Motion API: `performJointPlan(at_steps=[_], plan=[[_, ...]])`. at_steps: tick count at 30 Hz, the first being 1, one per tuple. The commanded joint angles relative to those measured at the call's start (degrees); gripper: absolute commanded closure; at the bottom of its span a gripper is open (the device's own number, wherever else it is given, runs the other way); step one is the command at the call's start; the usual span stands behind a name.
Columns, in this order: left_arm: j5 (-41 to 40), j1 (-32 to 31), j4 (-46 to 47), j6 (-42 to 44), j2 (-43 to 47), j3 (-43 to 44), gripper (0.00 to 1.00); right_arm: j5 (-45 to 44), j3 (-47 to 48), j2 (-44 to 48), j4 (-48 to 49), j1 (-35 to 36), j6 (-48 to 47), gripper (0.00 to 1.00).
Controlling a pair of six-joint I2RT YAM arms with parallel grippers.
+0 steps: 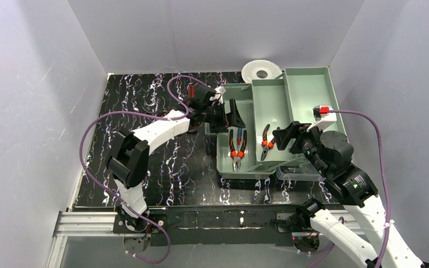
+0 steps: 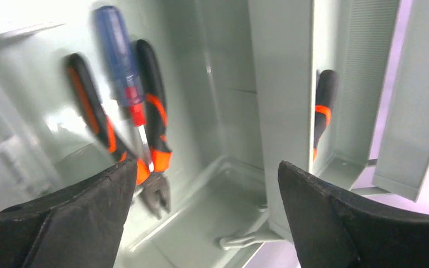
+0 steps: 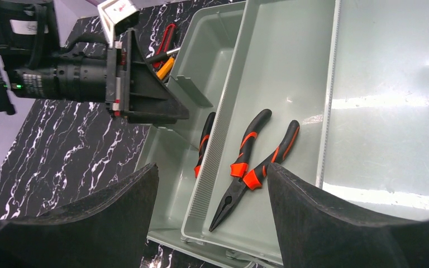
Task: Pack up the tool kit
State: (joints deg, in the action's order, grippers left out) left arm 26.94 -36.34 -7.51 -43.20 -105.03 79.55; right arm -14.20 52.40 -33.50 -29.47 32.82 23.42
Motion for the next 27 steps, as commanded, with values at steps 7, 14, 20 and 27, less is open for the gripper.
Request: performJointPlan(at_steps=[7,14,20,27], plan=[[-27.03,5.21,-22.88,8.59,14.72,3.61,0.02,-1.12,0.79,1.39,2.30,0.23,-0.25,0.22],[-34.43,20.31,-26.46,-1.84,14.96,2.68,0.03,-1.14,1.25,1.48,1.98,0.23,-1.07,0.22],[-43.98,23.71,-32.85,-3.92,7.97,10.08,0.06,-1.54,1.69,1.90,1.24,0.23,-1.45,0.22],[-44.77,28.39,-40.22,-3.57,-3.76,21.95,0.07,-1.62,1.44,2.43,0.65,0.18,-1.36,0.22]])
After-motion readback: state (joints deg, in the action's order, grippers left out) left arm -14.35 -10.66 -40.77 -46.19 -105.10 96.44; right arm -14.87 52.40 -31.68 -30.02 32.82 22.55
